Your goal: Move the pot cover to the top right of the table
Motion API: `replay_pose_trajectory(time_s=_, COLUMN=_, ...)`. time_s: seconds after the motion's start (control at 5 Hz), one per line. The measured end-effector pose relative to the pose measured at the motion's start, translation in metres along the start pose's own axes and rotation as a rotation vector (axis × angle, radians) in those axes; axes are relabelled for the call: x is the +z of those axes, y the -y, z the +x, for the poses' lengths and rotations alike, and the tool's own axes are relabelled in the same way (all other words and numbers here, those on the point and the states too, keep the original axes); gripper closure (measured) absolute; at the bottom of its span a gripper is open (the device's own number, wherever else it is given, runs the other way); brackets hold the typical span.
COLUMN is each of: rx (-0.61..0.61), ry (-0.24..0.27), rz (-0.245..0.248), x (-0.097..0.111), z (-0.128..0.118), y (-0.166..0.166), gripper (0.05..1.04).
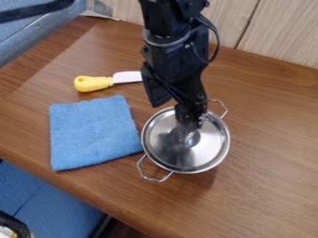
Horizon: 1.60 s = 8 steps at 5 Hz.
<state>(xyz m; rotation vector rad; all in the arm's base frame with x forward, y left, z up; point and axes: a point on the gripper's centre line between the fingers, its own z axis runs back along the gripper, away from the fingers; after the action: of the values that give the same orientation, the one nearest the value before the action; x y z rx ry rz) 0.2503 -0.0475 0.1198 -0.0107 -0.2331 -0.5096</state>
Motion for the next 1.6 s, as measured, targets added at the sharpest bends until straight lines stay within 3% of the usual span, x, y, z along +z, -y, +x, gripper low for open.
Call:
replay_pose_trajectory(time_s=0.4, rx=-0.054, ry=-0.043, rz=-0.029, x=-0.021, z=0.008, y=0.009, gripper=0.089)
replay_pose_trajectory(time_s=0.6, rx=-0.058, ry=-0.049, rz=-0.026, x=-0.024, z=0.010, y=0.008, gripper=0.155)
replay_pose_trajectory(time_s=1.0, rx=-0.058, ry=-0.057, rz=-0.005, x=-0.024, z=0.010, y=0.007, gripper=0.732)
replay_pose_trajectory(time_s=1.2, rx=-0.060, ry=-0.059, rz=0.002, x=-0.023, z=0.010, y=0.007, gripper=0.794)
replay_pose_trajectory(time_s=1.6, rx=-0.062, ry=-0.052, rz=0.034, x=-0.012, z=0.009, y=0.008, gripper=0.794)
